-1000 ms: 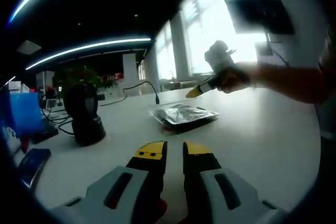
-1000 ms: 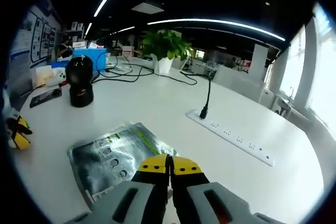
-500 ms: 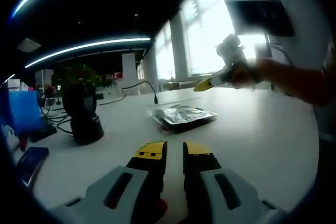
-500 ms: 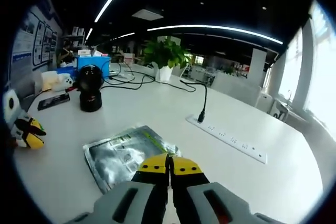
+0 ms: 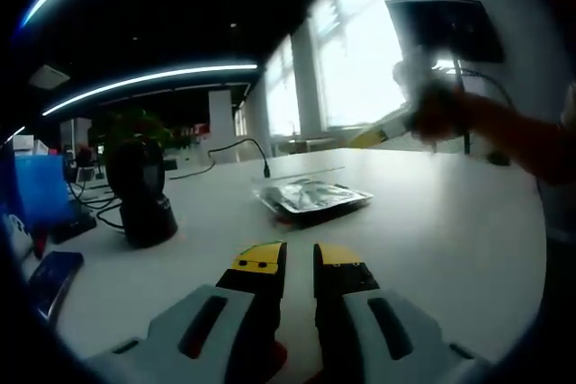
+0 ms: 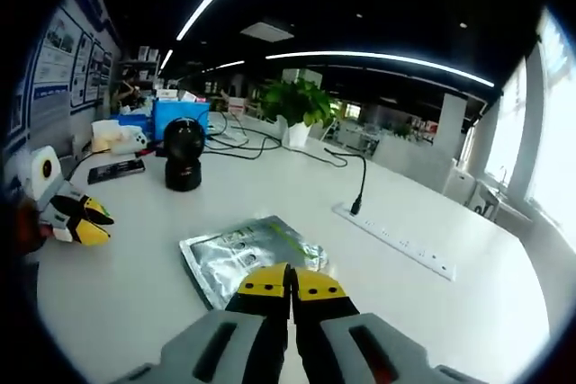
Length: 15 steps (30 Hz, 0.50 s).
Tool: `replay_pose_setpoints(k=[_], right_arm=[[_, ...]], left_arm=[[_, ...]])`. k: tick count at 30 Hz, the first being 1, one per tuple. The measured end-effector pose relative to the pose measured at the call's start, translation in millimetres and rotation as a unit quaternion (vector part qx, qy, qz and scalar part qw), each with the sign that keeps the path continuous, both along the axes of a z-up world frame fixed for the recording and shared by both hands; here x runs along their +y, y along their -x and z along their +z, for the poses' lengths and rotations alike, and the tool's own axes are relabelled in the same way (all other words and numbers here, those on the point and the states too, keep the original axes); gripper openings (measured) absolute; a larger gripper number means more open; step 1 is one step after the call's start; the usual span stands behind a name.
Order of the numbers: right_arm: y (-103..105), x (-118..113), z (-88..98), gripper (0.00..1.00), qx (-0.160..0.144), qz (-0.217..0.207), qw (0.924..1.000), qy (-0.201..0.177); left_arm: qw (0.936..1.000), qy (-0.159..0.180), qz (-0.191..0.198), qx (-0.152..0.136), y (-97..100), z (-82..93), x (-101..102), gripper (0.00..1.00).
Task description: Clip sheet goods on table flip sheet goods clip sheet goods scan sheet goods put sheet goods back to table
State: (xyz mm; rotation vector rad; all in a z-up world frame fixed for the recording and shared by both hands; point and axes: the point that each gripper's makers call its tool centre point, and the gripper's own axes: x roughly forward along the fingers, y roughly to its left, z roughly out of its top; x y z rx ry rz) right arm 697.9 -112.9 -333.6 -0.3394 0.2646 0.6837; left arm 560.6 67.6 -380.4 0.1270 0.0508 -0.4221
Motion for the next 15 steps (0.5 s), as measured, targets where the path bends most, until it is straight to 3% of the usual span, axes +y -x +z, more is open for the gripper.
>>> replay_pose_setpoints(k=[15], right_arm=[[31.3, -29.1, 8.1, 0.00, -0.012, -0.019, 0.9992, -0.035]], left_arm=[[1.0000, -0.004, -0.002, -0.002, 1.1, 1.1, -1.2, 0.05]])
